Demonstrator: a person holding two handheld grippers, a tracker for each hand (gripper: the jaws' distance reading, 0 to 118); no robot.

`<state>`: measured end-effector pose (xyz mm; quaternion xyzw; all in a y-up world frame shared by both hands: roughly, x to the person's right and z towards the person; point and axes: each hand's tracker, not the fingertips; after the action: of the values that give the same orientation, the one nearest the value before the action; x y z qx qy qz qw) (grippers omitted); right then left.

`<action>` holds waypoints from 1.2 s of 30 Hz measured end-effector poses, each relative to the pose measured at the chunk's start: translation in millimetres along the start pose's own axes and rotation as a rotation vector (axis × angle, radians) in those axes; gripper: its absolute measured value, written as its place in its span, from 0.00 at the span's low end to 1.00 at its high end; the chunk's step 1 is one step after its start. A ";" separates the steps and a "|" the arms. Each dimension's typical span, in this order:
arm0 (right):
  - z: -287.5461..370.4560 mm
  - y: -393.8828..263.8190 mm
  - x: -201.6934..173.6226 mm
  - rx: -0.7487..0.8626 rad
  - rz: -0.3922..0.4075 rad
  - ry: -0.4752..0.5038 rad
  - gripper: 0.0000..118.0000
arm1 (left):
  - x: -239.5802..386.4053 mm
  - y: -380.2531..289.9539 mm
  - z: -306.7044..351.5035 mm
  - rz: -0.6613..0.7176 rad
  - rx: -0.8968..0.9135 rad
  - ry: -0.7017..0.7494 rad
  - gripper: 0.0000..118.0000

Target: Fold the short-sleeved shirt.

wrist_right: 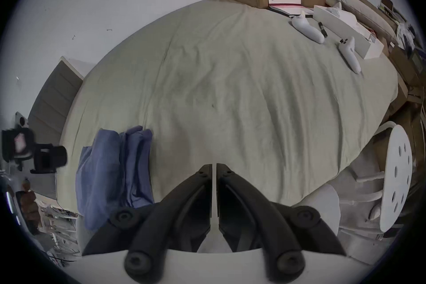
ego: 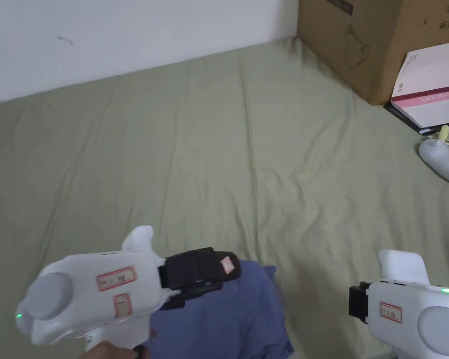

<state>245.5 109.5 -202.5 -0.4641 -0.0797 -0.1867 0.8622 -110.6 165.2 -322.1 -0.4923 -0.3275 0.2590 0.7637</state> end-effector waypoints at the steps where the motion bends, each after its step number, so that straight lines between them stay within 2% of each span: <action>1: -0.8 0.0 -0.3 0.000 -0.004 0.005 0.03 | -3.0 -1.2 8.5 -0.015 0.031 0.044 0.05; 2: -2.4 0.2 -1.3 0.000 -0.006 0.008 0.03 | -6.7 -3.0 10.7 -0.036 0.031 0.108 0.02; 4: -4.8 0.4 -4.6 -0.003 -0.001 0.012 0.03 | -12.8 -10.8 5.8 -0.082 -0.014 0.223 0.01; 6: -6.9 0.6 -7.6 -0.005 0.011 0.019 0.03 | -21.6 -21.7 -8.3 -0.092 -0.074 0.248 0.01; 10: -6.0 0.4 -10.2 -0.005 0.017 0.032 0.03 | -32.3 -42.2 -49.6 -0.020 -0.169 0.106 0.01; 16: -2.5 -0.6 -4.4 0.001 0.029 0.013 0.03 | -13.1 -61.0 -98.0 -0.025 -0.232 0.083 0.01; 22: -4.1 -3.0 4.4 -0.008 0.001 0.002 0.03 | 6.6 -72.2 -131.1 -0.007 -0.284 0.024 0.01; 27: 1.8 -4.1 7.7 -0.005 -0.002 -0.003 0.03 | 13.5 -85.3 -165.2 -0.035 -0.355 0.030 0.01; 31: 11.0 -0.8 6.5 0.009 0.016 -0.006 0.03 | 25.0 -89.8 -153.1 -0.072 -0.362 0.012 0.01; 36: 20.1 5.6 -14.8 0.040 0.069 0.031 0.03 | 11.7 -70.5 -86.9 -0.041 -0.220 -0.040 0.01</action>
<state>234.9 132.7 -200.2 -0.4464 -0.0540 -0.1624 0.8783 -32.3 96.1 -280.4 -0.5611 -0.3791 0.2155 0.7036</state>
